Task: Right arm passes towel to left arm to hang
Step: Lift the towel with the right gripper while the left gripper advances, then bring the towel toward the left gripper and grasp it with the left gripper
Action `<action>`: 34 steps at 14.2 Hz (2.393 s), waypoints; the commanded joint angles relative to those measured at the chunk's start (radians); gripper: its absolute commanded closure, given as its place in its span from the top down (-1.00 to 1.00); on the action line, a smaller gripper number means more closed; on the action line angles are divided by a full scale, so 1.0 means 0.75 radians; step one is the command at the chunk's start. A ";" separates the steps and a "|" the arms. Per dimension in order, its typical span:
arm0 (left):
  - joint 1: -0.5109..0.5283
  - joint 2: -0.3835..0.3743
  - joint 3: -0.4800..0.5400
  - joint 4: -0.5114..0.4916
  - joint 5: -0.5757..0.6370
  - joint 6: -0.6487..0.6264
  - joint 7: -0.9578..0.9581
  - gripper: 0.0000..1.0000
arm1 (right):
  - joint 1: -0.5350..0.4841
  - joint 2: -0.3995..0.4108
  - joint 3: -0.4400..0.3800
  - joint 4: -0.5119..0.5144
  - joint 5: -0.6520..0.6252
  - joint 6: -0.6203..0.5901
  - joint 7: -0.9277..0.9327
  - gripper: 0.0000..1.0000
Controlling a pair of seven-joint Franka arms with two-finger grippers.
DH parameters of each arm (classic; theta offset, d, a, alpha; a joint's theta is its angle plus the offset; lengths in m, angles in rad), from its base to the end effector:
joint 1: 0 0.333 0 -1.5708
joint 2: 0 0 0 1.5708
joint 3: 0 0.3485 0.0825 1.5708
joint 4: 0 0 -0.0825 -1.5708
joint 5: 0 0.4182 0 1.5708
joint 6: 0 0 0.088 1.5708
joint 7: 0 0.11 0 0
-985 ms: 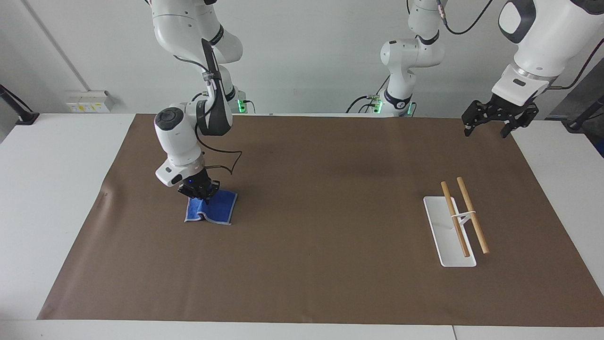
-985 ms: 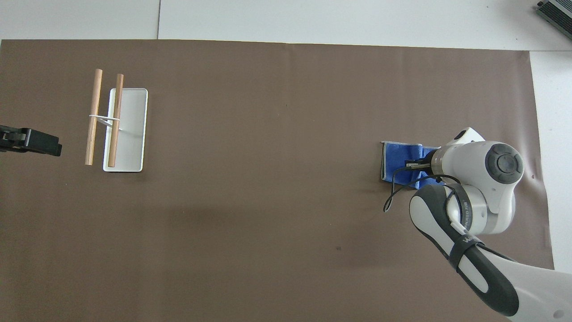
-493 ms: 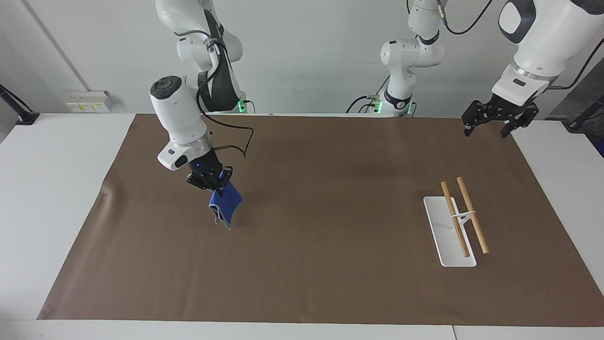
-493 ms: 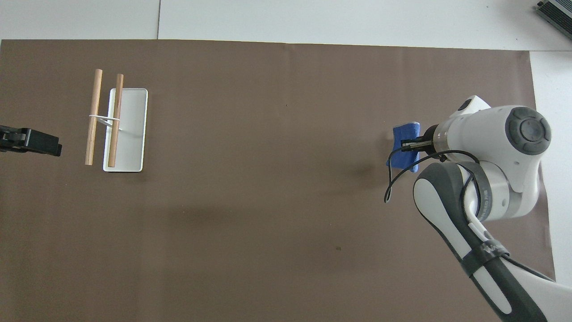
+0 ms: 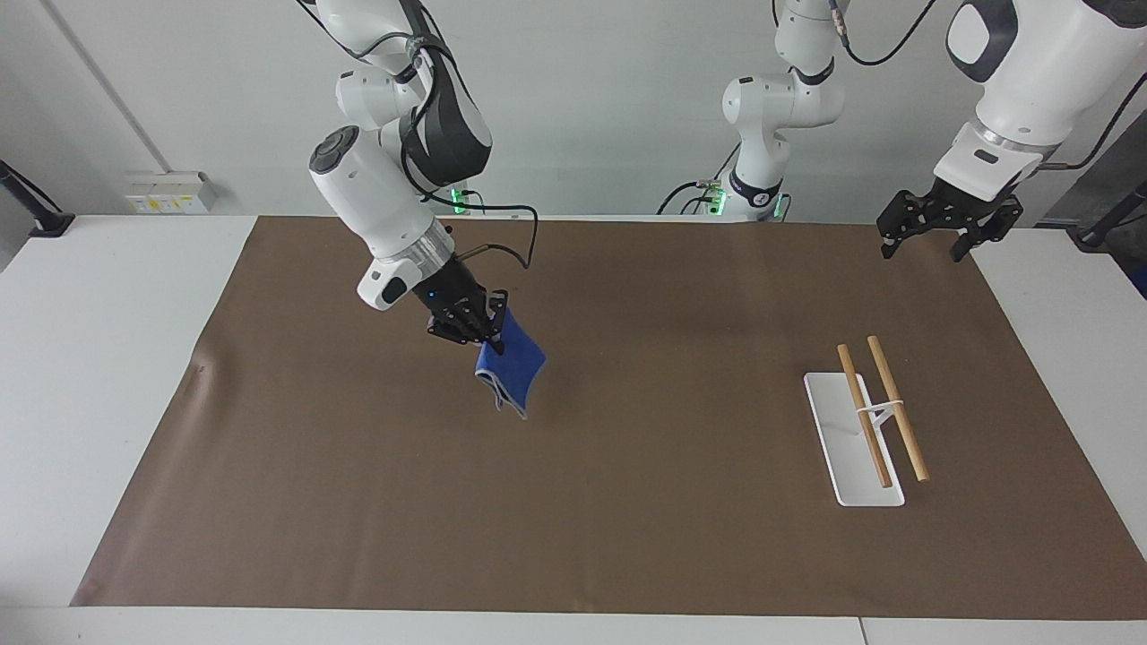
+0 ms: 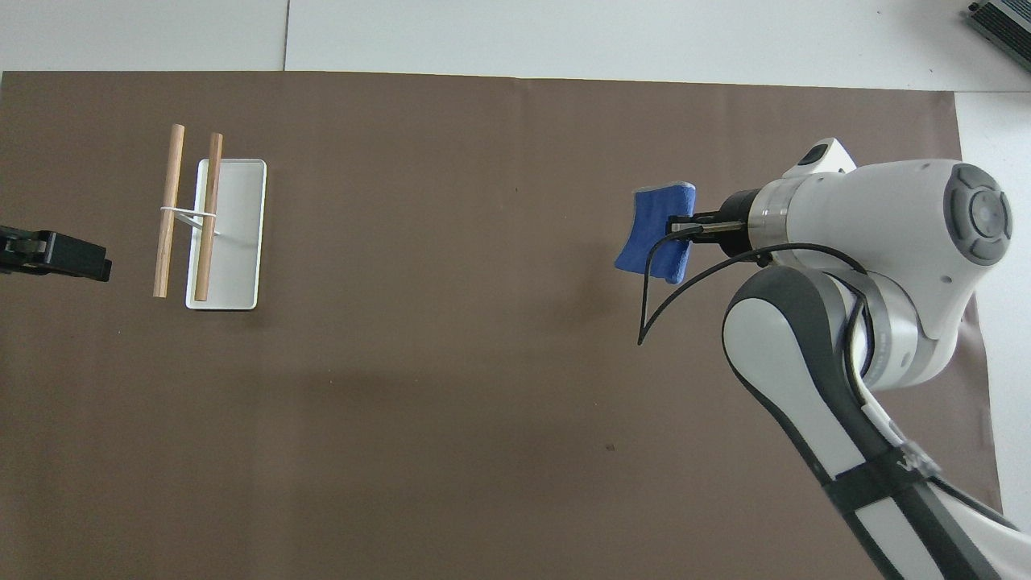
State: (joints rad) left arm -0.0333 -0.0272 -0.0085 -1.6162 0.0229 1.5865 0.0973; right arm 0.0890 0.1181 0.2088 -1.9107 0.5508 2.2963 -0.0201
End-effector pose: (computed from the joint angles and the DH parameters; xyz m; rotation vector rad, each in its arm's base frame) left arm 0.5799 -0.0218 0.6483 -3.1110 0.2173 0.0049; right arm 0.6188 0.1983 0.4807 -2.6180 0.0034 -0.2549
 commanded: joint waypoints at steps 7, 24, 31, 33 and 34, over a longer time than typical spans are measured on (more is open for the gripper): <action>-0.029 -0.076 -0.015 -0.148 -0.181 0.122 -0.176 1.00 | -0.010 0.008 0.190 0.020 0.665 -0.002 -0.339 -1.00; -0.297 -0.281 -0.023 -0.731 -0.870 0.796 -1.723 1.00 | 0.217 -0.008 0.188 -0.011 1.264 0.262 -0.532 -1.00; -0.471 -0.258 -0.023 -0.893 -1.118 1.392 -1.848 1.00 | 0.215 -0.010 0.186 -0.019 1.247 0.262 -0.534 -1.00; -0.473 -0.256 -0.023 -0.897 -1.190 1.421 -1.844 1.00 | 0.213 -0.012 0.188 -0.031 1.260 0.260 -0.532 -1.00; -0.473 -0.258 -0.021 -0.905 -1.190 1.413 -1.830 1.00 | 0.213 -0.012 0.188 -0.029 1.270 0.258 -0.532 -1.00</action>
State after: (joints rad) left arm -0.3692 -0.1966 -0.0387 -2.2611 -0.8396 2.6183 -1.2737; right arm 0.2538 0.1183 0.3436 -1.9165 1.4691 2.4785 -0.3885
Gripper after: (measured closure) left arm 0.000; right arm 0.956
